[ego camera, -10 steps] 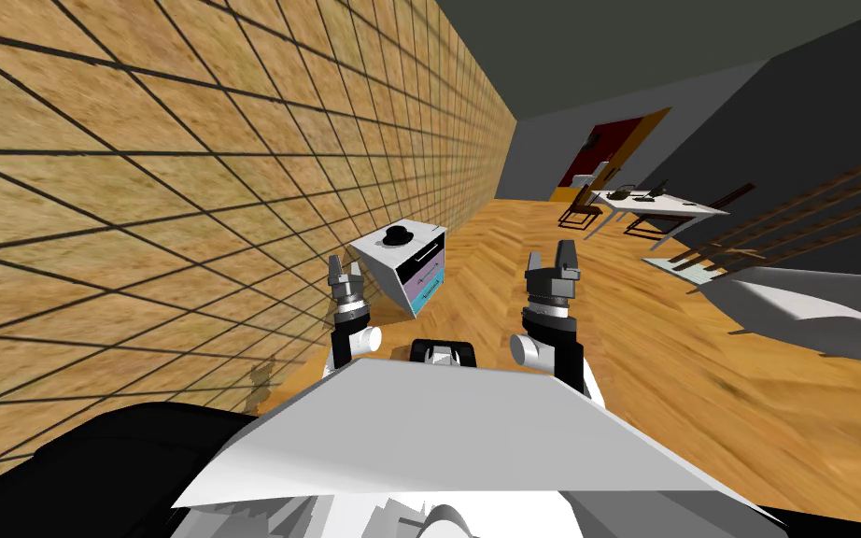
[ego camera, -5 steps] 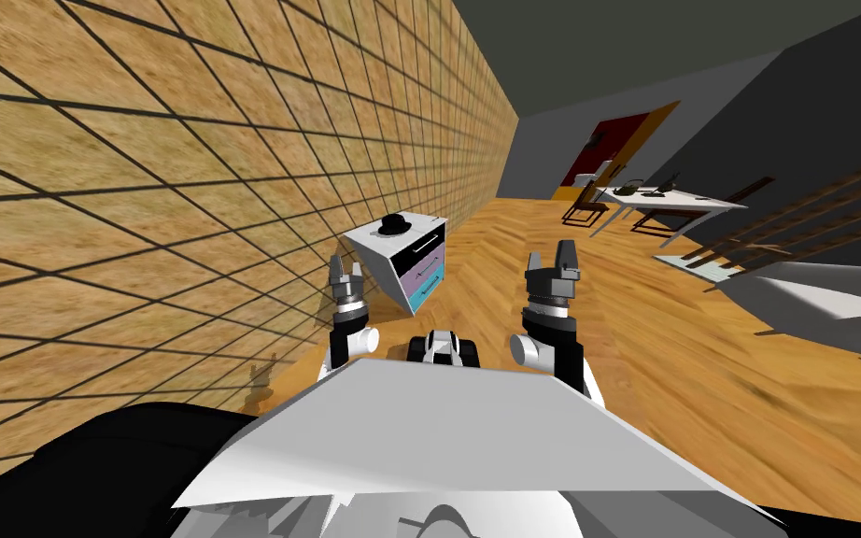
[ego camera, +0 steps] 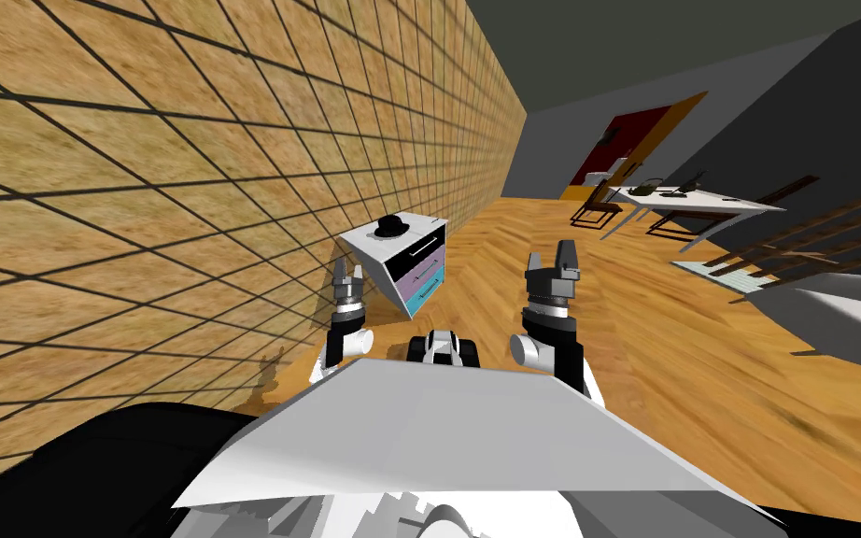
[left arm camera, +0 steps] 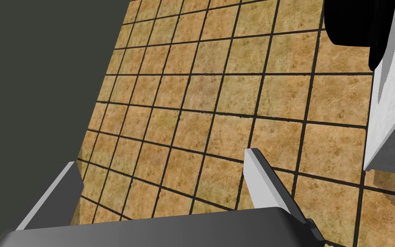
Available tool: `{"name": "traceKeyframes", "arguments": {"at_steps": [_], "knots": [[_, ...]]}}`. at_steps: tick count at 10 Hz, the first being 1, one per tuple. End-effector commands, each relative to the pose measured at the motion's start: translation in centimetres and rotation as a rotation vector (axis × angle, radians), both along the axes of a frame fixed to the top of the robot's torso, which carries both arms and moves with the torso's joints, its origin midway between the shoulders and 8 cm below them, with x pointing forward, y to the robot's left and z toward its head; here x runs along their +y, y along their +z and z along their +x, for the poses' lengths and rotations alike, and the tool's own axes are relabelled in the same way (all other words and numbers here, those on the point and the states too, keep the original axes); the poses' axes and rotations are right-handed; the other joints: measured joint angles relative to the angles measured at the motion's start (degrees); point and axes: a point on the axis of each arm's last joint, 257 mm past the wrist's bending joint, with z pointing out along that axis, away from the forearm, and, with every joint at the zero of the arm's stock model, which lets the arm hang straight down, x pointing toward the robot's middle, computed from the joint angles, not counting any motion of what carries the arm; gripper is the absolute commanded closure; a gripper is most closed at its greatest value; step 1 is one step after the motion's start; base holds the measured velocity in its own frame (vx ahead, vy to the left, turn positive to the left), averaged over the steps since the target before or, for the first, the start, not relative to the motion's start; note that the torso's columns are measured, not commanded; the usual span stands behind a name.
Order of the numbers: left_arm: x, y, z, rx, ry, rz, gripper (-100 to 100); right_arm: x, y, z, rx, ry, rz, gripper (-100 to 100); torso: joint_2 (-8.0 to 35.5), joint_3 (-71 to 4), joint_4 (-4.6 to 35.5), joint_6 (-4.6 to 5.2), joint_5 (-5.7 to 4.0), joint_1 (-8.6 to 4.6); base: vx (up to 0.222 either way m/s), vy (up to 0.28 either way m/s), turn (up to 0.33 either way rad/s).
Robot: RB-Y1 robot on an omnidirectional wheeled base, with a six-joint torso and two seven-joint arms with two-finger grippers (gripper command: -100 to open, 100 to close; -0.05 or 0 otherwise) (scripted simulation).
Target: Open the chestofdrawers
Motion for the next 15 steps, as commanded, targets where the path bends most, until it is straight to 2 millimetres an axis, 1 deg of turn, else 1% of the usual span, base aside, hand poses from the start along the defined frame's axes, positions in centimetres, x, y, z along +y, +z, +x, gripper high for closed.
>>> {"name": "traceKeyframes", "arguments": {"at_steps": [1, 9, 10, 12, 13, 15], "knots": [[1.2, -1.6, 0.4, 0.032, 0.0, -0.005, -100, 0.0, 0.0, 0.0, 0.0, 0.0, 0.0, 0, 0.0, 0.0, 0.0, 0.0, 0.01, 0.01, 0.17, -0.114, 0.08], [5.9, -6.7, 0.6, 0.116, 0.043, -0.079, -100, 0.0, 0.0, 0.0, 0.0, 0.0, 0.0, 0, 0.0, 0.0, 0.0, 0.0, -0.01, -0.04, 0.162, -0.114, 0.084], [7.1, -7.9, 0.5, 0.133, 0.058, -0.102, -100, 0.0, 0.0, 0.0, 0.0, 0.0, 0.0, 0, 0.0, 0.0, 0.0, -0.01, -0.02, -0.04, 0.189, -0.139, 0.112], [8.1, -9.0, 0.4, 0.147, 0.073, -0.124, -100, 0.0, 0.0, 0.0, 0.0, 0.0, 0.0, 0, -0.1, -0.1, 0.0, 0.0, 0.0, 0.02, 0.191, -0.138, 0.094], [9.2, -10.0, 0.1, 0.159, 0.089, -0.148, -100, 0.0, 0.0, 0.0, 0.0, 0.0, 0.0, 0, 0.0, 0.0, 0.0, 0.08, 0.04, 0.08, 0.171, -0.123, 0.161], [10.4, -11.1, -0.2, 0.171, 0.107, -0.175, -100, 0.0, 0.0, 0.0, 0.0, 0.0, 0.0, 0, -0.7, -0.4, -0.4, 0.4, 0.32, 0.24, 0.159, -0.156, 0.099]]}}
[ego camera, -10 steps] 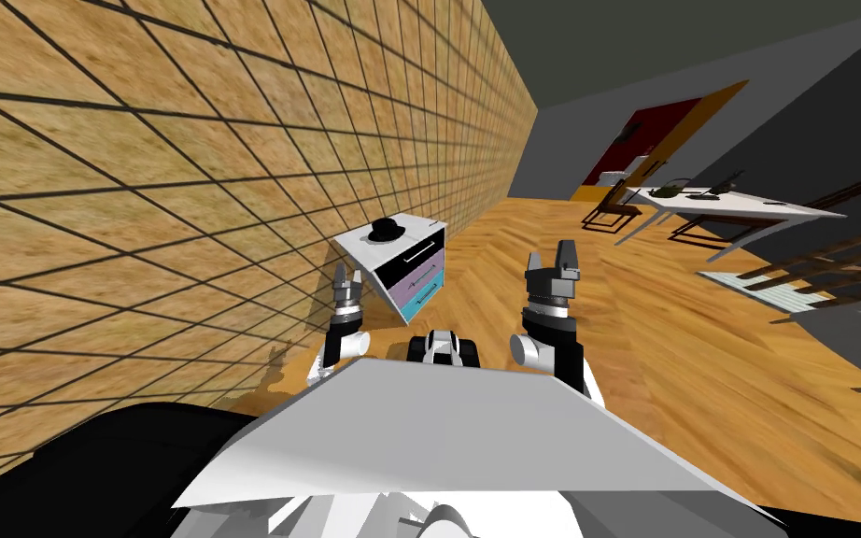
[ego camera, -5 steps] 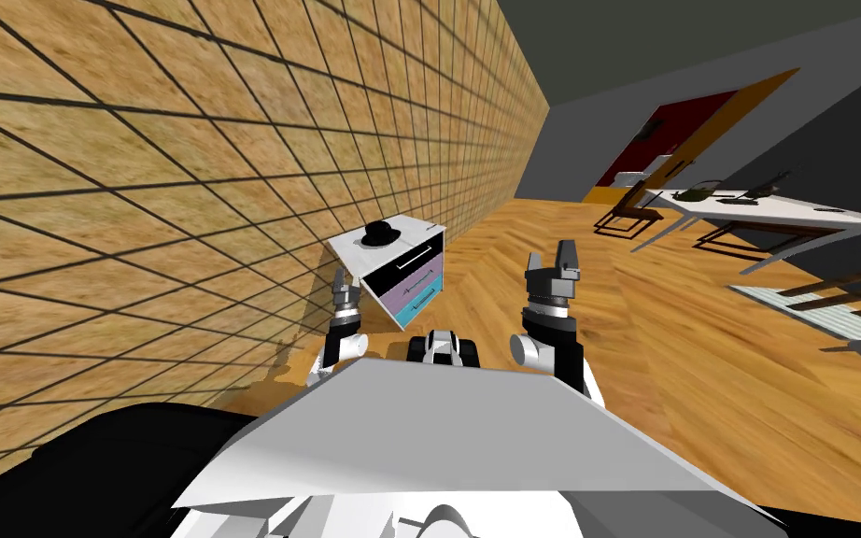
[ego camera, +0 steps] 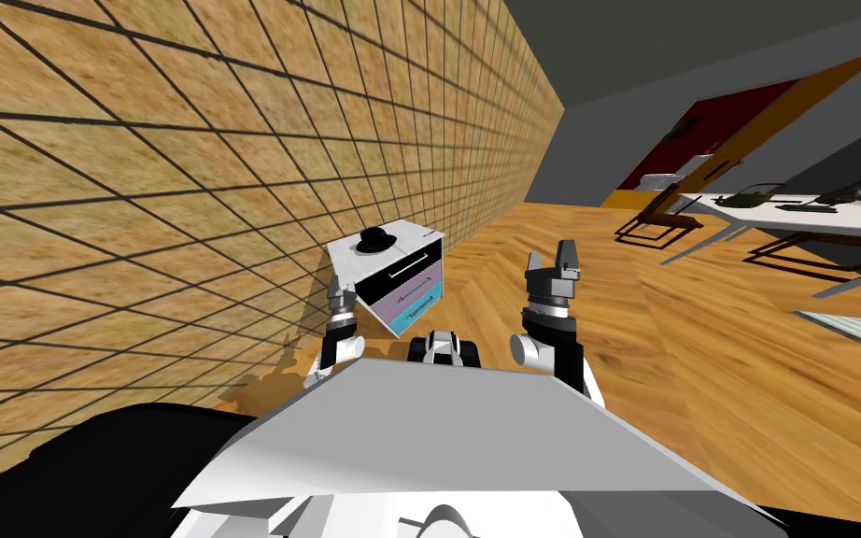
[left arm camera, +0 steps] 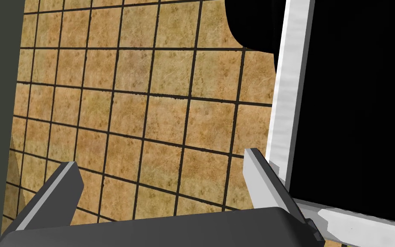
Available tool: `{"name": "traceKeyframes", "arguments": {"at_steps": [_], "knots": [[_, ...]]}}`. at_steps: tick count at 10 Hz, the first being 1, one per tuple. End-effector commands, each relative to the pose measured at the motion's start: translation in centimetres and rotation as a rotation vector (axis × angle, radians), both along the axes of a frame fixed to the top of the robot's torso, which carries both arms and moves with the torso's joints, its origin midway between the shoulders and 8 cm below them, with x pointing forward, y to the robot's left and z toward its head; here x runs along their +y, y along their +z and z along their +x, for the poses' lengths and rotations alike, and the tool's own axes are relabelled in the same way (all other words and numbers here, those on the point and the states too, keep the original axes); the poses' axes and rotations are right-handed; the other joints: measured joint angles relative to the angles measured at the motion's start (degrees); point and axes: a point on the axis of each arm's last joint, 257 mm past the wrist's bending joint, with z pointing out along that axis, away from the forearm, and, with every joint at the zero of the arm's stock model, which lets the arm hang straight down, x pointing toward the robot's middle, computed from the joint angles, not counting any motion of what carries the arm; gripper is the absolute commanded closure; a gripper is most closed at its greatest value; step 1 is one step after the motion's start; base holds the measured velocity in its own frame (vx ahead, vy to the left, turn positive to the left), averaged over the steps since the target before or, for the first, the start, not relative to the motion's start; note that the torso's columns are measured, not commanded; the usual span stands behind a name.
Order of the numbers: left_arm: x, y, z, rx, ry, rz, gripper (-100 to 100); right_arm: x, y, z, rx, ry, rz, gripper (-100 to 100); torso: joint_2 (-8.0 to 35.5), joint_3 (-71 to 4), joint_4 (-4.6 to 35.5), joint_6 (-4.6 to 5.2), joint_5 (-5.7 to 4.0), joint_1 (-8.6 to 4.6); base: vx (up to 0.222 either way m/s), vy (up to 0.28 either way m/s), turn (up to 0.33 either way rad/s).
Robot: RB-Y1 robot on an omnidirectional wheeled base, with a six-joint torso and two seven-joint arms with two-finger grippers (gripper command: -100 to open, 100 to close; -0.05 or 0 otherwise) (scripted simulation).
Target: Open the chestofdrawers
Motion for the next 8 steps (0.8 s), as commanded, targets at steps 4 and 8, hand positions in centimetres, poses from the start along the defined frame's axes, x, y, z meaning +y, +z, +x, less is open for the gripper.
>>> {"name": "traceKeyframes", "arguments": {"at_steps": [4, 8], "knots": [[3.2, -4.0, -1.2, 0.046, 0.061, -0.095, -100, 0.0, 0.0, 0.0, 0.0, 0.0, 0.0, 0, -0.4, -0.3, 0.0, 0.2, 0.0, 0.18, 0.142, -0.141, 0.094], [5.6, -7.0, -2.6, 0.067, 0.119, -0.171, -100, 0.0, 0.0, 0.0, 0.0, 0.0, 0.0, 0, -0.4, -0.3, 0.0, 0.1, -0.05, 0.06, 0.164, -0.147, 0.059]]}}
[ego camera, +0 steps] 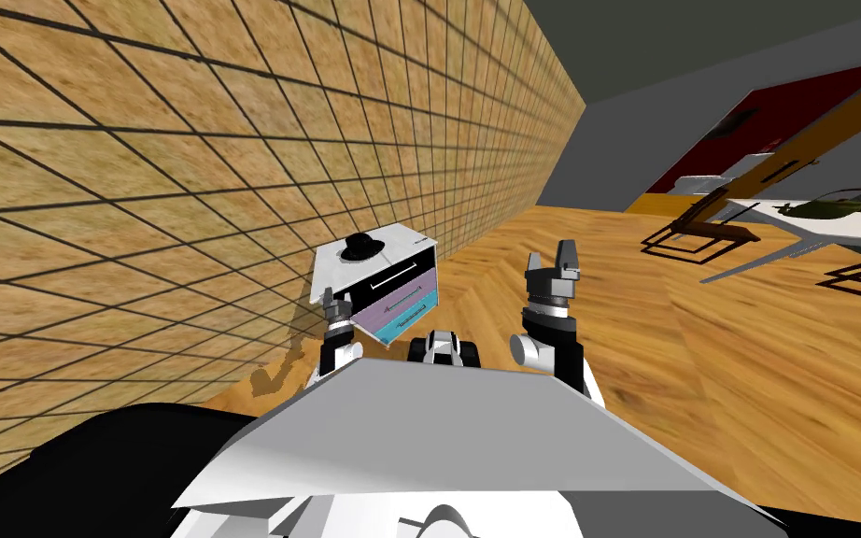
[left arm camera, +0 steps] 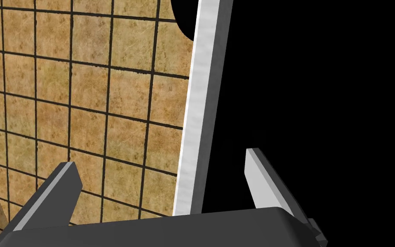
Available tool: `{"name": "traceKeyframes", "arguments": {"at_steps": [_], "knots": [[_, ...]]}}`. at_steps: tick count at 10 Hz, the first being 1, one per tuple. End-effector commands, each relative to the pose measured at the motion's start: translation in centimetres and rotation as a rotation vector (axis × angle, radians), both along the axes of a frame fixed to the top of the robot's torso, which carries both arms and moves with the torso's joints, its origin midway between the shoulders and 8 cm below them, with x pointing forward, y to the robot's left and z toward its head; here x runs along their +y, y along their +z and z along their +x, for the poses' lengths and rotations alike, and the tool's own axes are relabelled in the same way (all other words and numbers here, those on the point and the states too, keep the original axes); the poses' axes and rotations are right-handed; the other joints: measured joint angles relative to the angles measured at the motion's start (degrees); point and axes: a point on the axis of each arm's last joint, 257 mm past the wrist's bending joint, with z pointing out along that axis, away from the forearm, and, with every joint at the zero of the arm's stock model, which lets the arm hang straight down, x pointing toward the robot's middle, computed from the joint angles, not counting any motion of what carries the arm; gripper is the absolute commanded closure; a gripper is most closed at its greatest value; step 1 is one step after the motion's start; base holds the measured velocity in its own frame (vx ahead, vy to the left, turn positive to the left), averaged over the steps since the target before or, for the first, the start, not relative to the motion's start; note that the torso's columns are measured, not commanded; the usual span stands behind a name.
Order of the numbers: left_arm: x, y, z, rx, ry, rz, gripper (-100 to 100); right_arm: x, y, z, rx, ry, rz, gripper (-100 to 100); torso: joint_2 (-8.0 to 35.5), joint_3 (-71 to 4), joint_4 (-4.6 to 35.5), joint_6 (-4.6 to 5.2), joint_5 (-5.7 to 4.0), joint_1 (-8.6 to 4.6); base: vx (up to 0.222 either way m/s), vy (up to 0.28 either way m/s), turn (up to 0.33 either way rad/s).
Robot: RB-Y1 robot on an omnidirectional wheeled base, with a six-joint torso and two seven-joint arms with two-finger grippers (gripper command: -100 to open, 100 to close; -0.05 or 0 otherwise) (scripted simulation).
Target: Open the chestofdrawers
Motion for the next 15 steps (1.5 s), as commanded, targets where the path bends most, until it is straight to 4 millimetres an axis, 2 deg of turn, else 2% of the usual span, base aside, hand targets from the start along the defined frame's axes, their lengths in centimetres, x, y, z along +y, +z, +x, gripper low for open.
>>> {"name": "traceKeyframes", "arguments": {"at_steps": [1, 3, 4, 8, 9, 12, 13, 14, 15], "knots": [[1.2, -2.2, -0.8, 0.016, 0.035, -0.059, -100, 0.0, 0.0, 0.0, 0.0, 0.0, 0.0, 0, 0.5, 0.3, 0.2, -0.36, -0.18, -0.15, 0.203, -0.143, 0.103], [2.0, -3.8, -1.7, 0.021, 0.068, -0.105, -100, 0.0, 0.0, 0.0, 0.0, 0.0, 0.0, 0, 1.2, 0.7, 0.4, -0.32, -0.16, -0.21, 0.153, -0.153, 0.091], [2.4, -5.4, -2.6, 0.022, 0.104, -0.159, -100, 0.0, 0.0, 0.0, 0.0, 0.0, 0.0, 0, 1.2, 0.7, 0.4, -0.36, -0.17, -0.17, 0.153, -0.169, 0.121], [1.6, -8.9, -4.3, 0.017, 0.174, -0.282, -100, 0.0, 0.0, 0.0, 0.0, 0.0, 0.0, 0, 1.3, 0.8, 0.4, -0.5, -0.22, -0.13, 0.1, -0.114, 0.047], [1.4, -9.4, -4.4, 0.016, 0.183, -0.3, -100, 0.0, 0.0, 0.0, 0.0, 0.0, 0.0, 0, 1.3, 0.8, 0.4, -0.49, -0.22, -0.12, 0.04, -0.038, 0.017], [2.2, -8.0, -4.4, 0.017, 0.178, -0.286, -100, 0.0, 0.0, 0.0, 0.0, 0.0, 0.0, 0, 1.1, 0.7, 0.4, -0.5, -0.23, -0.15, 0.043, 0.013, -0.003], [2.0, -8.3, -4.3, 0.015, 0.178, -0.286, -100, 0.0, 0.0, 0.0, 0.0, 0.0, 0.0, 0, 1.0, 0.6, 0.3, -0.5, -0.23, -0.16, 0.034, 0.023, -0.002], [1.6, -8.9, -4.3, 0.017, 0.177, -0.288, 100, 0.0, 0.0, 0.0, 0.0, 0.0, 0.0, 0, 1.2, 0.7, 0.4, -0.5, -0.25, -0.3, -0.026, -0.016, 0.007], [1.8, -8.6, -4.3, 0.018, 0.177, -0.288, 100, 0.0, 0.0, 0.0, 0.0, 0.0, 0.0, 0, 1.4, 0.8, 0.4, -0.5, -0.3, -0.44, -0.015, 0.002, 0.03]]}}
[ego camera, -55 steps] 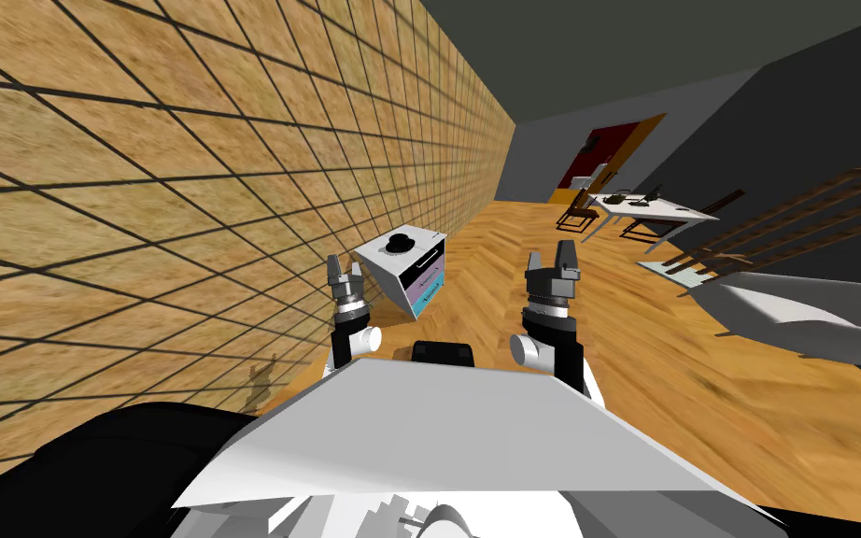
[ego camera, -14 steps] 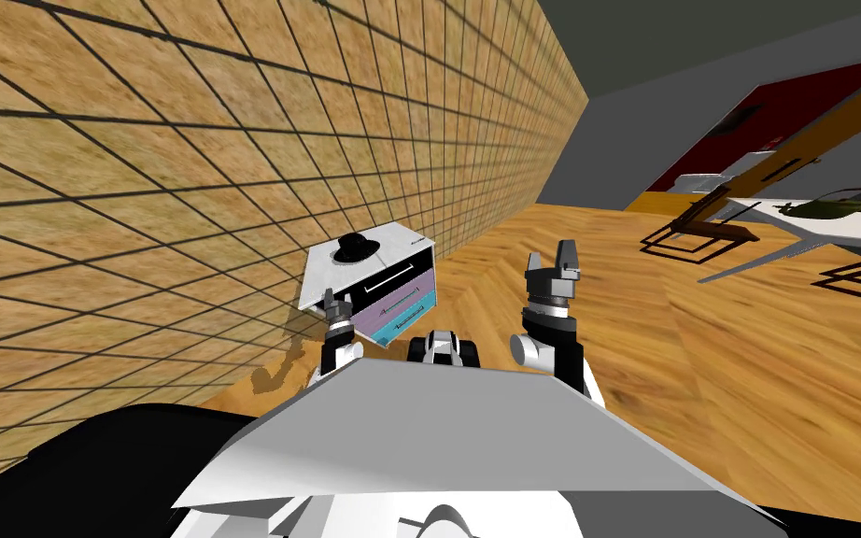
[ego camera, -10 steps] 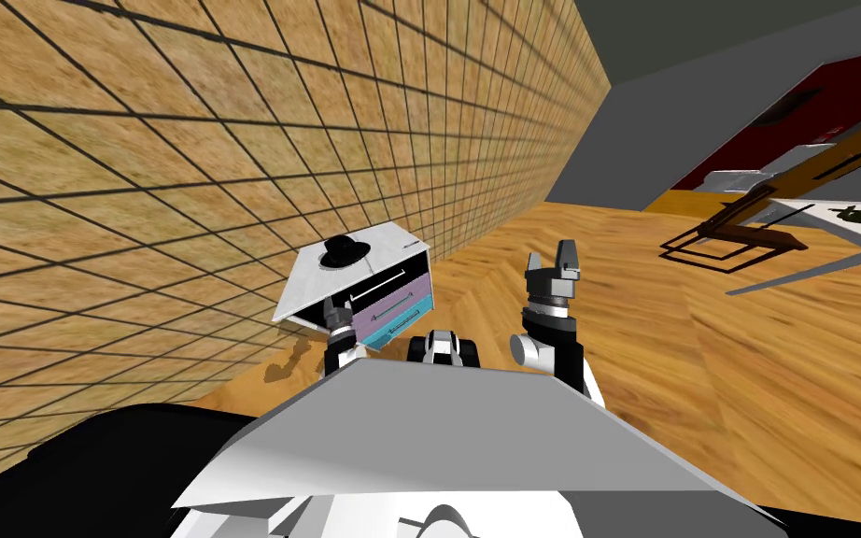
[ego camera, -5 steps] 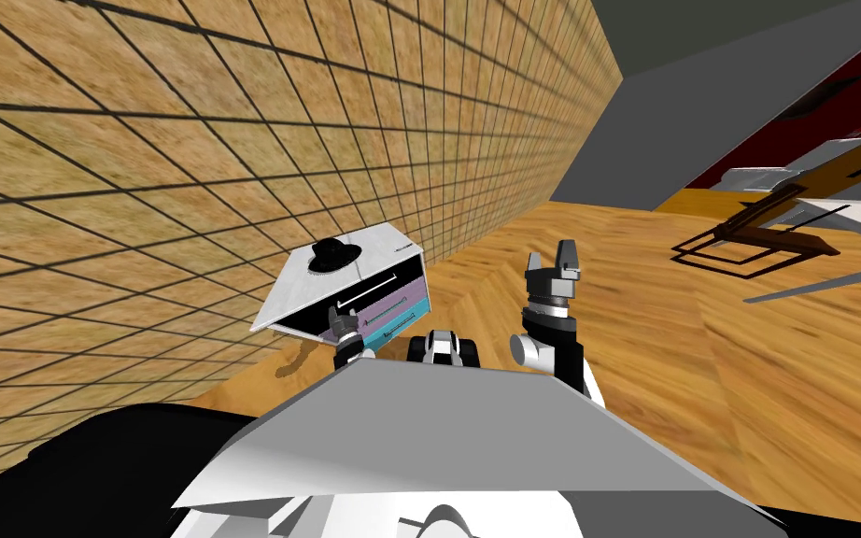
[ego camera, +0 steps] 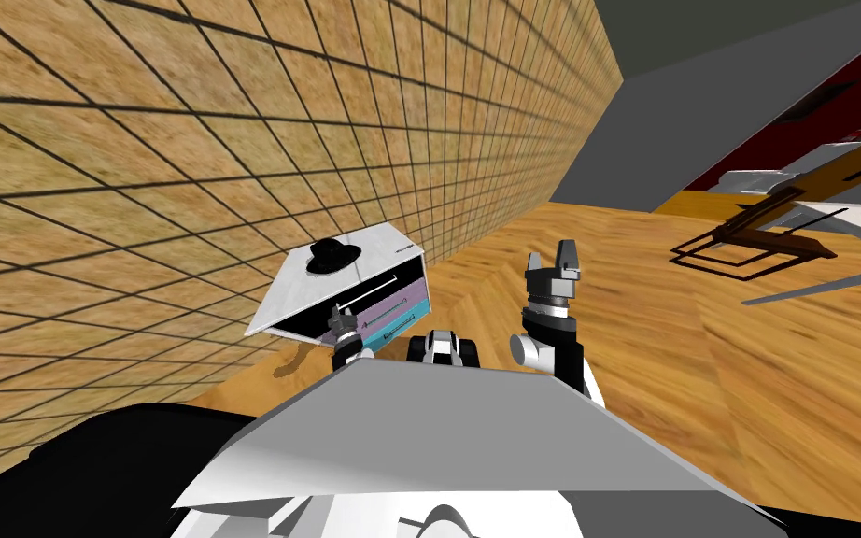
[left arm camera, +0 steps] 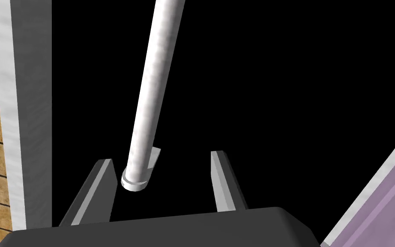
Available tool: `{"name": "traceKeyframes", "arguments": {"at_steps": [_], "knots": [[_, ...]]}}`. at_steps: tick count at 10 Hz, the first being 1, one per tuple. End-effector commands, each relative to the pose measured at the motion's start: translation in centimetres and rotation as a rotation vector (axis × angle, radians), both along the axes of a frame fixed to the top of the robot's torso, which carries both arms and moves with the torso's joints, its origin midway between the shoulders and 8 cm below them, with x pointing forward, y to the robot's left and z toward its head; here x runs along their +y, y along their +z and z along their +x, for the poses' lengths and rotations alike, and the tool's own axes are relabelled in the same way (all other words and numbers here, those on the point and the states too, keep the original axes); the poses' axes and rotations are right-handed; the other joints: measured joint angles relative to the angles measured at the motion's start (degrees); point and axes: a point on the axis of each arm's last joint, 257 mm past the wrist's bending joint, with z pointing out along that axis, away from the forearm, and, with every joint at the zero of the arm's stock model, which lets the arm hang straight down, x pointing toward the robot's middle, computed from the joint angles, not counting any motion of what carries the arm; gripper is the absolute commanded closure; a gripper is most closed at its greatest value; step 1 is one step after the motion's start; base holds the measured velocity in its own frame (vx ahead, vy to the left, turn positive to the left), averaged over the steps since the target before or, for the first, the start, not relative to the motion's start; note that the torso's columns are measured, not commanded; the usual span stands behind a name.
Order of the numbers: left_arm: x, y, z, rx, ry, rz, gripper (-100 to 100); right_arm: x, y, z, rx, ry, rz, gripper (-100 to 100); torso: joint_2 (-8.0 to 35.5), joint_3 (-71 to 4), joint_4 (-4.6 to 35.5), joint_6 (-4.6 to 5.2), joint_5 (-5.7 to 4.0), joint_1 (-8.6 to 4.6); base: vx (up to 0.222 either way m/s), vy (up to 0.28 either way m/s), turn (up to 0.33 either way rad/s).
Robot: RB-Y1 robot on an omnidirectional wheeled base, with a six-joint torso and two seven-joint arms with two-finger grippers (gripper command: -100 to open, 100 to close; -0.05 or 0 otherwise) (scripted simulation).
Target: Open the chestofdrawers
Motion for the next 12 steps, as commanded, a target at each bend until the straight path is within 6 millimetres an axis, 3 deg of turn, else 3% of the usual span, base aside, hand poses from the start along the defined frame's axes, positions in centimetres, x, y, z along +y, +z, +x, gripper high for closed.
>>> {"name": "traceKeyframes", "arguments": {"at_steps": [1, 12], "knots": [[0.3, 0.7, 0.0, -0.01, 0.011, 0.009, 100, 0.0, 0.0, 0.0, 0.0, 0.0, 0.0, 0, -0.3, 0.0, -0.2, 0.14, 0.39, 0.29, -0.124, -0.051, -0.061], [1.5, 1.0, -0.3, 0.002, 0.057, 0.008, 100, 0.0, 0.0, 0.0, 0.0, 0.0, 0.0, 0, -0.3, -0.2, -0.1, 0.19, 0.17, 0.1, -0.138, -0.109, -0.046]]}}
